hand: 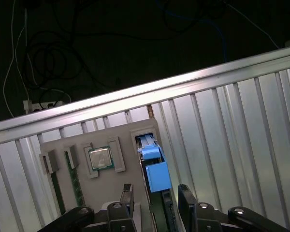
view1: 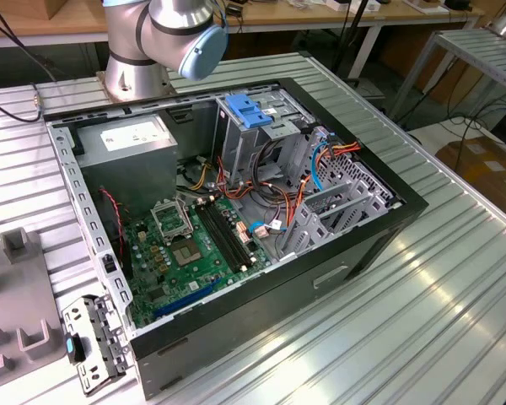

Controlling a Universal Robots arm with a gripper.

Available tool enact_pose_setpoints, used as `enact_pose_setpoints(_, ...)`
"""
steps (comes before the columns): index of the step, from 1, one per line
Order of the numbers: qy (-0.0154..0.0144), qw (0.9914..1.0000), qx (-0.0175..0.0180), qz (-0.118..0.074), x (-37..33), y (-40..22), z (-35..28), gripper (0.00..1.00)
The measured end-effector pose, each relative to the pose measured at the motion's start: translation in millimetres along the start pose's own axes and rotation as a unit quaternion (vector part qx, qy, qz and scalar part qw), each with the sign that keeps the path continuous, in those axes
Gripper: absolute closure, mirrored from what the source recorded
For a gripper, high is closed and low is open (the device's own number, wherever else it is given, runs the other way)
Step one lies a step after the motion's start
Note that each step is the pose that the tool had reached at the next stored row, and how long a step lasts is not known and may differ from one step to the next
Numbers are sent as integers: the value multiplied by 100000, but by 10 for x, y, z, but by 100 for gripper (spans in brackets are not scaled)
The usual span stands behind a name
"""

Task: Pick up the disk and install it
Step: 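Pick up the disk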

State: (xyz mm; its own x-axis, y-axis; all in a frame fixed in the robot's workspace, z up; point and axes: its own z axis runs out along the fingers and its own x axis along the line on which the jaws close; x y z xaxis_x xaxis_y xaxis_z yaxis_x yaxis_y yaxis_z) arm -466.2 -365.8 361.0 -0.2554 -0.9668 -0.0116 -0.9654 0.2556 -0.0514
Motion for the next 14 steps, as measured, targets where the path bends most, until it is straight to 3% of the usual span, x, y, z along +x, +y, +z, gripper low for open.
enact_pose_setpoints(3, 25, 100000, -117, 0, -1, 0, 3, 50)
enact_pose_setpoints(6, 244, 99997, -789, 0, -3, 2, 17, 50)
enact_pose_setpoints(14, 250, 99996, -802, -2, -3, 1, 21, 50)
